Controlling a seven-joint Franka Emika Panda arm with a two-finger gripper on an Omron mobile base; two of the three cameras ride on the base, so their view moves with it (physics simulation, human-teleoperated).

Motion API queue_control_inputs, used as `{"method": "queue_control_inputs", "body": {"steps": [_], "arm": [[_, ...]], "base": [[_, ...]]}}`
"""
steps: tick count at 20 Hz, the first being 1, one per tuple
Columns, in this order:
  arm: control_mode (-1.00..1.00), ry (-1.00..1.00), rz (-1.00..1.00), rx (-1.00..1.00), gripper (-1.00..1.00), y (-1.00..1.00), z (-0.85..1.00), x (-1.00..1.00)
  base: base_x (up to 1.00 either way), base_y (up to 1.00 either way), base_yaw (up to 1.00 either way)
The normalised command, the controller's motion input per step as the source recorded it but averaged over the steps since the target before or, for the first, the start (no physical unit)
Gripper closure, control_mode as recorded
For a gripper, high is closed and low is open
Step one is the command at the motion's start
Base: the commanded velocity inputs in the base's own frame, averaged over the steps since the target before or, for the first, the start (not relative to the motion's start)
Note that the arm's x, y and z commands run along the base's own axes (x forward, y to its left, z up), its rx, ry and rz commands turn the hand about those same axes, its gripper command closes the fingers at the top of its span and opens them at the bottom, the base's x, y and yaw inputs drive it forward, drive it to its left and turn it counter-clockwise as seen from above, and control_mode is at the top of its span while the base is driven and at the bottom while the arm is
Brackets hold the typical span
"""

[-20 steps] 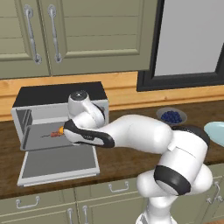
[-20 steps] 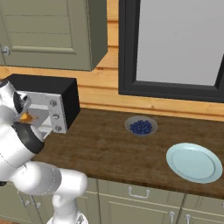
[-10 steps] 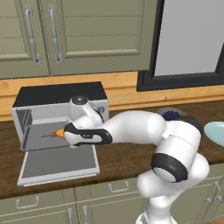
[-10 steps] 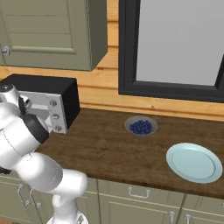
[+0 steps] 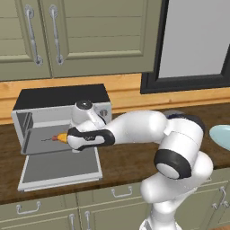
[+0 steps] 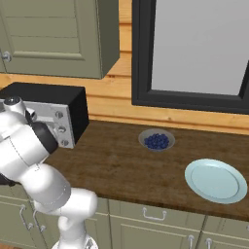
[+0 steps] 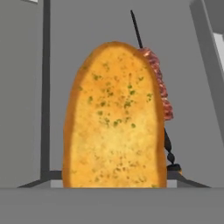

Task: Pick up the kebab skewer and baguette bread, and place them inside the toaster oven. Close the toaster oven door and start by setting the timer.

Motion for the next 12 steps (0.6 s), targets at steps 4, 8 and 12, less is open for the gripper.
{"method": "queue_control_inputs", "body": {"steps": [4, 8, 12], "arm": [[-1.0, 0.0, 0.03, 0.01, -1.0, 0.01, 0.0, 0.0], [-1.0, 0.0, 0.03, 0.0, -1.0, 0.0, 0.0, 0.0], [-1.0, 0.0, 0.03, 0.0, -1.0, 0.02, 0.0, 0.0]], "base": [[0.0, 0.0, 0.0], [0.0, 0.0, 0.0], [0.0, 0.0, 0.0]]}}
